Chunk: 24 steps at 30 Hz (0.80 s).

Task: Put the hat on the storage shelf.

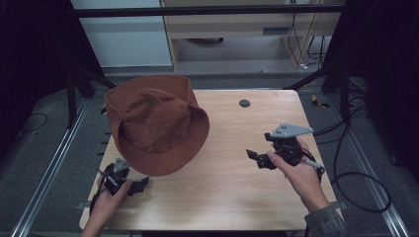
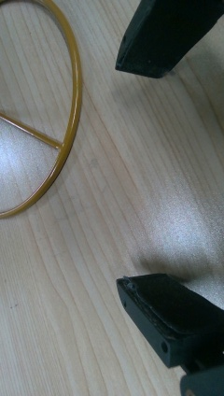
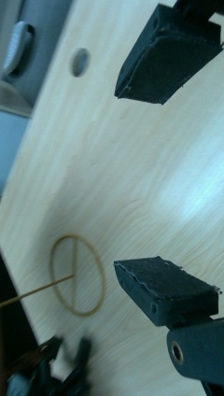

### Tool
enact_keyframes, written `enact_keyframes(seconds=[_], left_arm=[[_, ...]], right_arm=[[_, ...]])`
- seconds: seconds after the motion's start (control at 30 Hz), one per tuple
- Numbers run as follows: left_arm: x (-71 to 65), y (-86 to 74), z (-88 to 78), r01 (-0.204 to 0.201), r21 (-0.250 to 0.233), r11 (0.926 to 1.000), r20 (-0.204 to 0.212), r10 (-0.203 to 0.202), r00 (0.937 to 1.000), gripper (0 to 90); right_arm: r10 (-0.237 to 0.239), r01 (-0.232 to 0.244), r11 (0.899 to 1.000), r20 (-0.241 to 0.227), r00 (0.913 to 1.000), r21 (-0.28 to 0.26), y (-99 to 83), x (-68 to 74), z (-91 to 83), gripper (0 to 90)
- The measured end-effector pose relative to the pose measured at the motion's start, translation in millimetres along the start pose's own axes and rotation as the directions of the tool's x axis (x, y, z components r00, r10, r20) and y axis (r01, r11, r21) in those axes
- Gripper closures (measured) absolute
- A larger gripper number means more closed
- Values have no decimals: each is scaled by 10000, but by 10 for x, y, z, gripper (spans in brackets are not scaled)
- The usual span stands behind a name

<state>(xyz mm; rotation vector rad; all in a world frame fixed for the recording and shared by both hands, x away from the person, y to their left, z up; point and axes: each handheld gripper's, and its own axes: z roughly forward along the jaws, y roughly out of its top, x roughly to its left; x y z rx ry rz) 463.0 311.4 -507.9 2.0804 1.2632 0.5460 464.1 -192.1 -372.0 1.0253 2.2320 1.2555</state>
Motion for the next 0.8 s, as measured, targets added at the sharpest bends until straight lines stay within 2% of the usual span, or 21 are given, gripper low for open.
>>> enact_keyframes(seconds=[0.03,0.13,0.17,0.2,0.23,0.27,0.33,0.5,0.53,0.57,0.67,0.73,0.8], left_arm=[[0,0,1,8,-8,10000,1,-8,10000,0],[0,-1,1,7,-18,10000,15,-7,10000,0],[1,-1,1,5,-15,10000,18,-5,10000,0],[1,-1,1,5,-15,10000,17,-5,10000,0],[0,-1,1,4,-13,10000,12,-4,10000,0],[0,-1,1,4,-13,10000,12,-4,10000,0],[-8,-2,8,137,-129,9998,-6,-138,9999,0],[-6,-2,6,98,-98,9999,0,-98,10000,0],[-6,-2,6,98,-98,9999,0,-98,10000,0],[-6,-2,6,100,-97,9999,1,-100,9999,0],[-6,-2,6,100,-98,9999,-2,-101,9999,0],[-6,-1,6,99,-97,9999,1,-99,10000,0],[-6,-1,6,100,-97,9999,3,-100,10000,0]], right_arm=[[-79,74,9992,112,9999,398,-188,-13,122,143],[-189,158,9956,327,9993,929,-372,-6,258,141],[-14,-24,9912,290,9996,1327,-549,-11,410,132],[-14,-24,9912,290,9996,1327,-549,-11,410,132],[187,-245,9842,352,9992,1754,-699,-9,550,133],[187,-245,9842,352,9992,1754,-699,-9,550,133],[525,-643,9766,626,9967,2054,-850,-18,696,149],[662,-888,9649,985,9929,2470,-999,-45,813,148],[583,-841,9641,1084,9924,2517,-1025,-51,829,148],[529,-813,9675,1226,9910,2396,-1041,-50,831,139],[587,-875,9709,1326,9894,2229,-1059,-45,832,135],[593,-856,9798,1462,9875,1805,-1111,-29,841,104],[574,-832,9815,1494,9871,1726,-1120,-29,842,104]])
